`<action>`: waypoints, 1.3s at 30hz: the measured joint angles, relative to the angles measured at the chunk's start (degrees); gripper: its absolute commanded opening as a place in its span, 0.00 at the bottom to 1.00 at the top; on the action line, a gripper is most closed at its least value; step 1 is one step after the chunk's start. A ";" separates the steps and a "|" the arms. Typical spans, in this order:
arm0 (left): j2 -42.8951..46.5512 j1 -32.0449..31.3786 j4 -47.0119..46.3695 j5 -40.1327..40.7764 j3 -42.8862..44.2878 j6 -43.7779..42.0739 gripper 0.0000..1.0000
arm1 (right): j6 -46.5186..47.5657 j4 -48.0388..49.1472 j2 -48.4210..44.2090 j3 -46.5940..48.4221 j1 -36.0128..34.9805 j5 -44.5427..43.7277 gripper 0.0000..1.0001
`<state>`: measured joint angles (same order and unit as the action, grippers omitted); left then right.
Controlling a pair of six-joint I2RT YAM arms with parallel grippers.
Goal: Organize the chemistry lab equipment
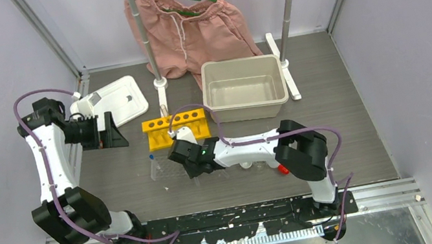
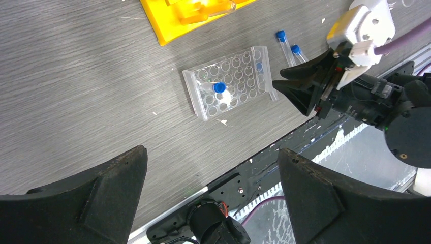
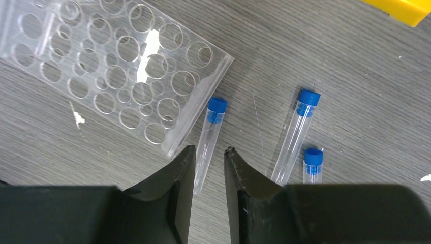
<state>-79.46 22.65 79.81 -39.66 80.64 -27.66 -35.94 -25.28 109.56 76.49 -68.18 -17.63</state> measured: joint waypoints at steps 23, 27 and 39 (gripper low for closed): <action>0.00 0.00 -0.02 0.42 -0.04 -1.36 1.00 | -0.46 1.62 3.78 -0.57 2.47 0.31 0.10; 0.00 0.00 0.00 0.15 -0.11 -1.53 1.00 | -0.39 0.26 2.73 -1.20 3.65 0.26 0.01; 0.31 -0.28 5.97 -8.98 -0.09 -8.26 0.88 | -0.46 0.87 -7.76 12.74 4.46 0.57 0.01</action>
<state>-79.15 22.37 85.78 -48.64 80.55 -35.92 -36.40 -24.40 101.80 89.23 -63.72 -17.06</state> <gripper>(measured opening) 0.911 0.225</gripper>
